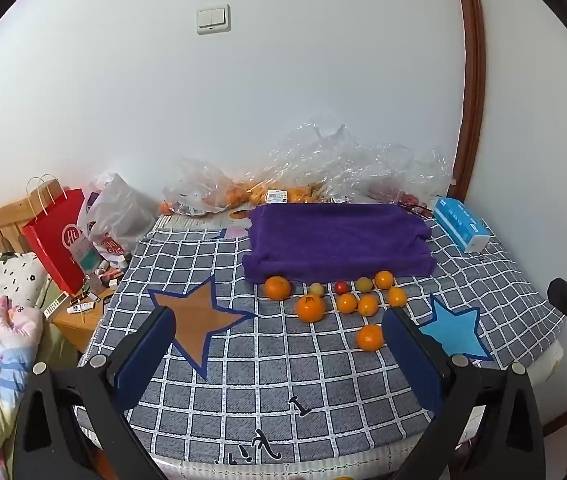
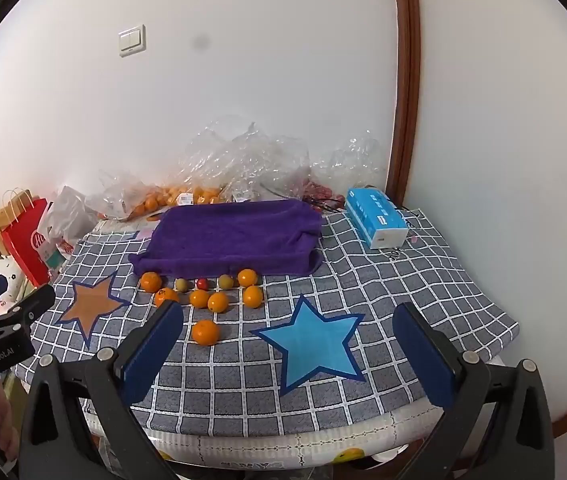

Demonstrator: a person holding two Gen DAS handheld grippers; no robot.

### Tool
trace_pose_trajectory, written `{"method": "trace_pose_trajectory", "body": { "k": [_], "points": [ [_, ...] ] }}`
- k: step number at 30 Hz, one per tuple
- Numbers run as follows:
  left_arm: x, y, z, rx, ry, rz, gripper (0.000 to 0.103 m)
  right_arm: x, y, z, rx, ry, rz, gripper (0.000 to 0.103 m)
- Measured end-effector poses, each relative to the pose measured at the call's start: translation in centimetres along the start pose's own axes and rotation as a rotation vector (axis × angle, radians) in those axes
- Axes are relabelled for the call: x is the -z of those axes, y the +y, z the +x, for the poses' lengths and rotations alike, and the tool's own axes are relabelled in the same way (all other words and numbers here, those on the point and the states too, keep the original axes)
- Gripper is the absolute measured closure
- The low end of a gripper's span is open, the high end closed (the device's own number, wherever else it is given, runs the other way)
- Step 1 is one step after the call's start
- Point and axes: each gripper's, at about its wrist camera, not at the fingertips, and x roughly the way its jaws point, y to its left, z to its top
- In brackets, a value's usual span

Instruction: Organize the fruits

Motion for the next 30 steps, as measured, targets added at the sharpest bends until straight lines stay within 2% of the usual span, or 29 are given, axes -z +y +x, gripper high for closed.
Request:
{"method": "trace_pose_trajectory", "body": {
  "k": [1,2,30],
  "points": [
    [-0.1,0.2,0.0,0.009,0.004,-0.006,0.000,0.0,0.0,0.0,0.000,0.003,0.001,0.000],
    [0.1,-0.7,-0.2,-0.024,-0.018,0.046,0.000,0.0,0.0,0.0,0.001,0.004,0.001,0.000],
    [-0.3,0.0,-0.2,-0.009,-0.019,0.008,0.000,0.2,1.0,0.0,-0.018,-0.007,-0.021,0.000]
  ]
}}
